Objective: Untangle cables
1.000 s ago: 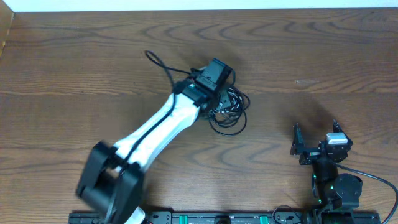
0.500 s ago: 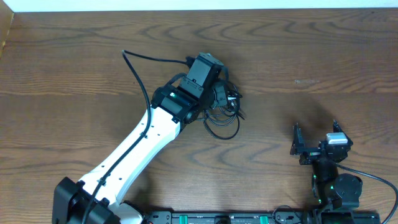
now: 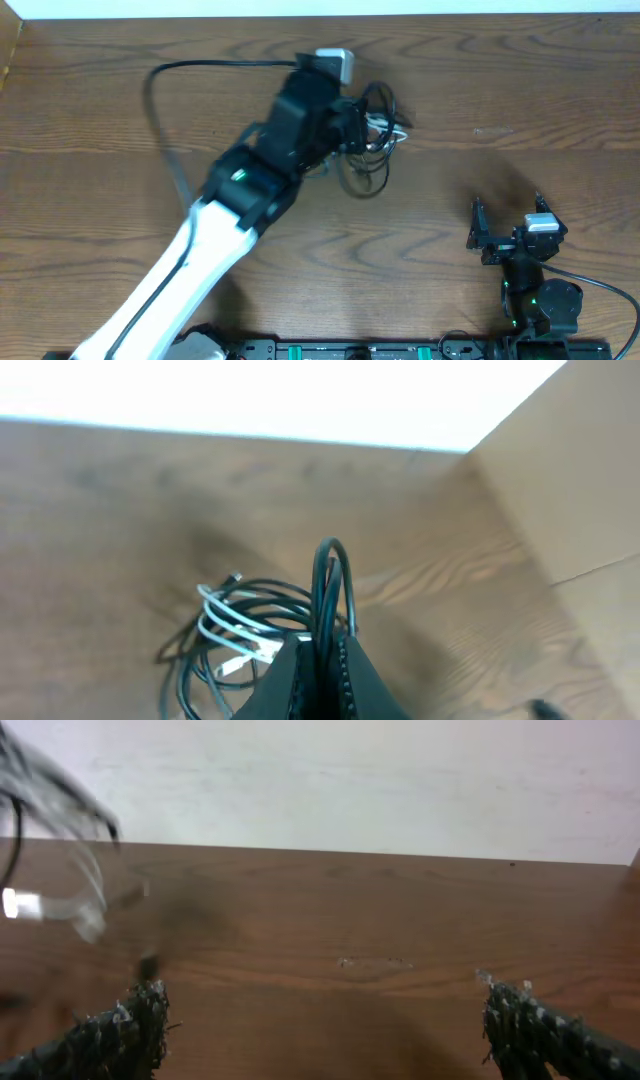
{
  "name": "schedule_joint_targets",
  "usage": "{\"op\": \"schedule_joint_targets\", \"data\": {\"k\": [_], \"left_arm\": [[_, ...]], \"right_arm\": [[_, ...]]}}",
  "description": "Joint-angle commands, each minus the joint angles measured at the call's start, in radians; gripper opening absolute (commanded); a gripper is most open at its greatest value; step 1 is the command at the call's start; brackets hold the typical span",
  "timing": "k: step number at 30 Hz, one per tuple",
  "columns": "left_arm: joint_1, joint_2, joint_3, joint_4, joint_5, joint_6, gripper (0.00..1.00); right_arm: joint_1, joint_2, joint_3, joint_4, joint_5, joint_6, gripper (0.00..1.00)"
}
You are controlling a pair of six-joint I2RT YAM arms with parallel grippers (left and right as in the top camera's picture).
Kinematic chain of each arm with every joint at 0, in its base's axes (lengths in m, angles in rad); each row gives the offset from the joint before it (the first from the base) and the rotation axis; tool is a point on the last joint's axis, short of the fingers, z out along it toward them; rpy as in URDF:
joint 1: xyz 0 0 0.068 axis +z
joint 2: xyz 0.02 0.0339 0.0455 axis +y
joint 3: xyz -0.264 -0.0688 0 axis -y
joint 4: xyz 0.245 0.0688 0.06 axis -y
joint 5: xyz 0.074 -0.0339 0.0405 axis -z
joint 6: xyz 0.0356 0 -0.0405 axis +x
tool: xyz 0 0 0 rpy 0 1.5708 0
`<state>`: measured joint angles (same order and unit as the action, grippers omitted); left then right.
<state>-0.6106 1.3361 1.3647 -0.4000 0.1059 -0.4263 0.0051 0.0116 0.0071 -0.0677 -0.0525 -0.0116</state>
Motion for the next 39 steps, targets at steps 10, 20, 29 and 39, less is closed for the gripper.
{"op": "schedule_joint_targets", "data": {"k": [10, 20, 29, 39], "left_arm": [[-0.002, 0.089, 0.025, -0.235, -0.138, 0.074, 0.08], [-0.002, 0.013, 0.068, -0.053, -0.009, 0.074, 0.08], [-0.002, -0.008, 0.053, -0.223, -0.124, 0.074, 0.08], [-0.002, 0.134, 0.050, -0.339, -0.114, 0.073, 0.08]], "right_arm": [[0.010, -0.006, -0.002, -0.003, -0.002, -0.012, 0.99], [0.010, -0.006, -0.002, -0.003, -0.002, -0.012, 0.99], [0.010, -0.006, -0.002, -0.003, -0.002, -0.012, 0.99], [0.010, -0.006, -0.002, -0.003, -0.002, -0.012, 0.99]]}}
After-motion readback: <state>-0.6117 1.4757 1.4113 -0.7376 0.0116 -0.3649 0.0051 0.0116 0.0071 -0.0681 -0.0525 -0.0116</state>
